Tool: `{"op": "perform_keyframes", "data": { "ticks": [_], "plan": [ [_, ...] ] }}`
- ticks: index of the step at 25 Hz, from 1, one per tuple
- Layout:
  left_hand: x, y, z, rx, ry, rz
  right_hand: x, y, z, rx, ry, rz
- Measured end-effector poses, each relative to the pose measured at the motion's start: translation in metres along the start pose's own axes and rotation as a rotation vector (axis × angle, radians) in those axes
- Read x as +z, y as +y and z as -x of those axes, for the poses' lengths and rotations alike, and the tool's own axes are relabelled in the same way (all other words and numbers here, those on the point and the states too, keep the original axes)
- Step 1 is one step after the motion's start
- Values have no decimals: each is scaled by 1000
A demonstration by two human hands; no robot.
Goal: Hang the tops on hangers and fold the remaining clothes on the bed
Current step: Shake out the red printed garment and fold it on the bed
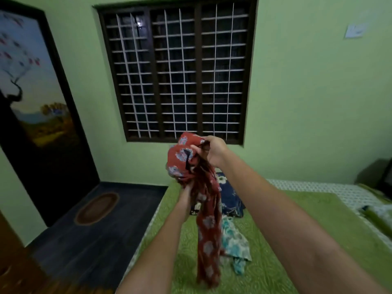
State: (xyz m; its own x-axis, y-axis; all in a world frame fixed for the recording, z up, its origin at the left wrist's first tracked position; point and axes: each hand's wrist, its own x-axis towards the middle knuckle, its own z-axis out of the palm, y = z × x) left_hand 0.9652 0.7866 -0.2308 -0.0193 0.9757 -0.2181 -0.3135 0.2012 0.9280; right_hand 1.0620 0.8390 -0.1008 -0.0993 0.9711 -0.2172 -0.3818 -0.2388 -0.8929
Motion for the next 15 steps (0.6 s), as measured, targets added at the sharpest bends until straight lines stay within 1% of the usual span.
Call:
{"op": "perform_keyframes", "data": {
  "ticks": [1,2,4,5,6,8,10,13,15],
  "plan": [
    [0,14,3,-1,-2,112,6,-2,6,-32,16,40],
    [-1,24,8,-2,6,161,9,-3,9,-75,45,146],
    [-20,41,8,-5,34,172,9,-2,9,-151,124,315],
    [-37,49,5,-17,30,192,9,1,9,-166,151,323],
    [-53,57,0,-33,-9,238,8,7,10,-156,152,297],
    [-79,77,-17,-106,-63,402,11,30,11,-85,123,244],
    [-89,96,-25,-142,-126,445,17,64,8,-15,115,202],
    [-84,111,-16,-153,-237,221,25,110,11,84,115,180],
    [-83,120,-14,-139,-210,66,29,136,13,120,66,147]
  ]
}}
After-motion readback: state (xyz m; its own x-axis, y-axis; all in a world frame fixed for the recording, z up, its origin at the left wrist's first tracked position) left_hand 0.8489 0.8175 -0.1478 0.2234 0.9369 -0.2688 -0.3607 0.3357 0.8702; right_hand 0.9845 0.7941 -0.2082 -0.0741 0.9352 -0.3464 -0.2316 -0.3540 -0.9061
